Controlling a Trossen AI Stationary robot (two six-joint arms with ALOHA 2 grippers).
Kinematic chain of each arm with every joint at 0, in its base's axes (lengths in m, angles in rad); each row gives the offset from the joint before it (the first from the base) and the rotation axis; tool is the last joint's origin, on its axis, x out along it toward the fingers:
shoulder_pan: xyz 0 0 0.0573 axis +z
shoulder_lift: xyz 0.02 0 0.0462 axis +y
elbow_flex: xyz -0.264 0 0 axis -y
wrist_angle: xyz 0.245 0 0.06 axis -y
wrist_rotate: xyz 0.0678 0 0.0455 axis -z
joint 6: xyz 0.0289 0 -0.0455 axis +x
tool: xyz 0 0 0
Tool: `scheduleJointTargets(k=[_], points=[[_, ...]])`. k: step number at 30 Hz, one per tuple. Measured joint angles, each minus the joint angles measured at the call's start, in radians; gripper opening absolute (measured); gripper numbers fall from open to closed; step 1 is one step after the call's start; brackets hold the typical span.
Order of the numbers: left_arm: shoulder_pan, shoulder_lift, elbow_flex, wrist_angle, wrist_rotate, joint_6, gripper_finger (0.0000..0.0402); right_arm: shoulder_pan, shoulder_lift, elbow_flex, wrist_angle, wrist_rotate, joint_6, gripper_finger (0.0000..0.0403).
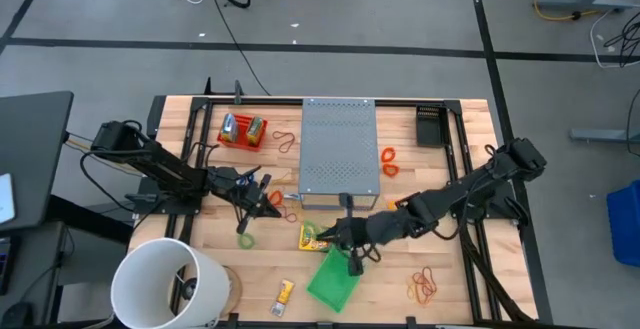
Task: Pick & Place Office Desk Supplies
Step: Put the green spring keychain into the black basket
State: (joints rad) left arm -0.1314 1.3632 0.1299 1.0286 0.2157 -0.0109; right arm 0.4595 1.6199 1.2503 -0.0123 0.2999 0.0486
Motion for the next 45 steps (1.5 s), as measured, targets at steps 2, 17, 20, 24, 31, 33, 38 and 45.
scheduleJointTargets(k=[2, 17, 20, 24, 31, 33, 38, 45], points=[[0.000, 0.000, 0.000, 0.000, 0.004, 0.000, 0.0008, -0.017, 0.004, -0.053, 0.132, -0.124, -0.039, 0.0001], [0.000, 0.000, 0.000, -0.007, 0.014, -0.004, 0.0008, 0.234, 0.005, -0.664, 1.157, 0.336, 0.020, 0.0001], [0.000, 0.000, 0.000, -0.007, 0.014, -0.005, 0.0008, 0.289, 0.005, -0.673, 1.164, 0.564, -0.021, 0.0001], [0.000, 0.000, 0.000, -0.006, 0.014, -0.005, 0.0008, 0.304, 0.005, -0.666, 1.169, 0.844, -0.058, 0.0001], [0.000, 0.000, 0.000, -0.005, 0.014, -0.008, 0.0008, 0.237, 0.005, -0.666, 1.169, 1.227, -0.092, 0.0001], [0.000, 0.000, 0.000, -0.005, 0.014, -0.008, 0.0008, 0.206, 0.005, -0.666, 1.168, 1.271, -0.091, 0.0000], [0.000, 0.000, 0.000, -0.008, 0.014, -0.007, 0.0008, 0.091, 0.005, -0.667, 1.168, 1.271, -0.090, 0.0000], [-0.001, 0.000, 0.000, -0.014, 0.014, -0.005, 0.0008, -0.090, 0.005, -0.667, 1.164, 1.271, -0.120, 0.0000]])
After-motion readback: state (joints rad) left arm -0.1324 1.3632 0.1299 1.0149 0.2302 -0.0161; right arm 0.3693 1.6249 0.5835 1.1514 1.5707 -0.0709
